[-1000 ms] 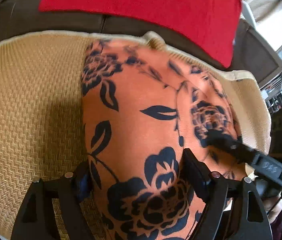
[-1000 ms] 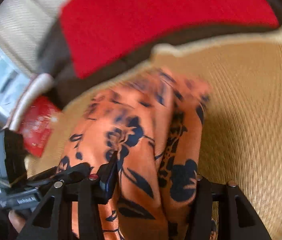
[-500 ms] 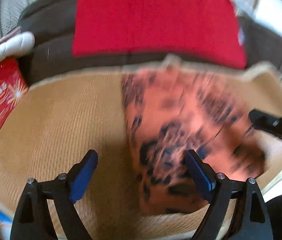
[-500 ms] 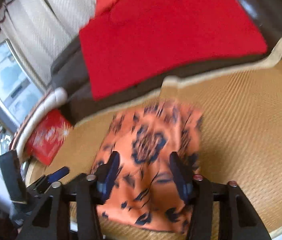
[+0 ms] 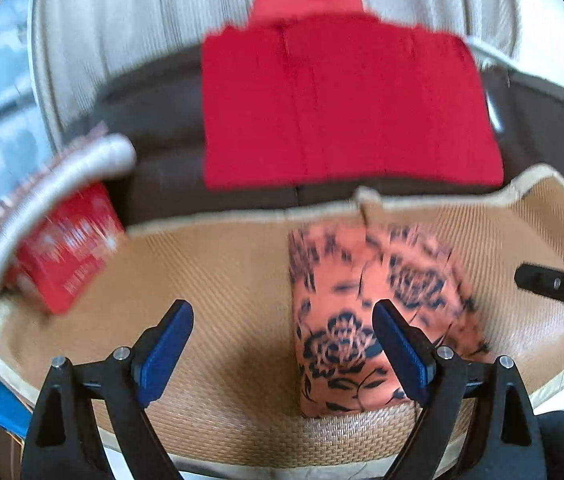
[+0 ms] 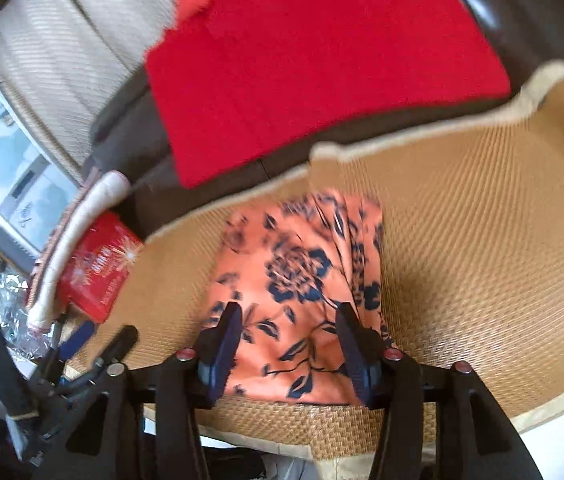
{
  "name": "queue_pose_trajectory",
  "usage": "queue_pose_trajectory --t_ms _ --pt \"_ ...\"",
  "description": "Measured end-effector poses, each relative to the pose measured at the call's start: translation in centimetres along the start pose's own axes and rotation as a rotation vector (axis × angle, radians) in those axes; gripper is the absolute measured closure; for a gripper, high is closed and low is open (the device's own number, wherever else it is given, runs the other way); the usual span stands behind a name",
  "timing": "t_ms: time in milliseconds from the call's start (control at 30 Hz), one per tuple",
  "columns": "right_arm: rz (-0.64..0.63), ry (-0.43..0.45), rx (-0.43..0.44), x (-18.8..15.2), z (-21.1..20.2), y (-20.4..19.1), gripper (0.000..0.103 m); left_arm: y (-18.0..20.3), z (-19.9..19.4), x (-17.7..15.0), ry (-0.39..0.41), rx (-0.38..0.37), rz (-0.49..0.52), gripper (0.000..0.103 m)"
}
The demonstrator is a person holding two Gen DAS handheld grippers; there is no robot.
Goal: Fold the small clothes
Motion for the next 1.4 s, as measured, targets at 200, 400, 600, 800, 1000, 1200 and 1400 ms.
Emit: queue_pose_trajectory --t_ms 200,400,600,800,1000,1200,1400 --pt "-0.095 0.097 -0.024 -0.9 -6.1 -3.5 0.038 0.1 -9.3 2.6 0.168 0.028 0.002 0.002" --pt "-0.119 0.182 -0.035 -1.8 -11.9 -4.9 0.036 0.2 -14.7 3.6 0.259 0.054 -0.005 0.000" --pt "-0.153 0.268 -0.051 -2.2 -16.5 -6.0 0.035 0.5 -19.2 4.2 0.347 0.132 0.002 0.000" --pt "-0.193 0.335 -0.043 -3.0 -19.6 -7.7 0.030 0.0 -21.5 4.2 0.369 0.122 -0.004 0.000" --pt "-0.231 0.359 -0.052 -3.9 -20.0 -9.2 0.030 -0.9 -22.2 4.0 0.372 0.125 -0.016 0.000" --pt "-0.244 0.336 -0.051 -4.2 -18.8 -9.9 0.030 -1.9 -22.1 3.9 0.364 0.135 -0.035 0.000" --pt "-0.259 0.317 -0.042 -4.6 -17.9 -10.7 0.030 -2.6 -21.6 3.9 0.349 0.148 -0.055 0.000"
Point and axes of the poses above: each gripper's, at about its wrist camera, not at the fingertips, and z roughly the way its jaws point, y to its right, x to its top, the point moved 1 cm from there along z, roughly the way its jaws point, and after that the axes turned 1 degree about x, right-handed, at the moved point
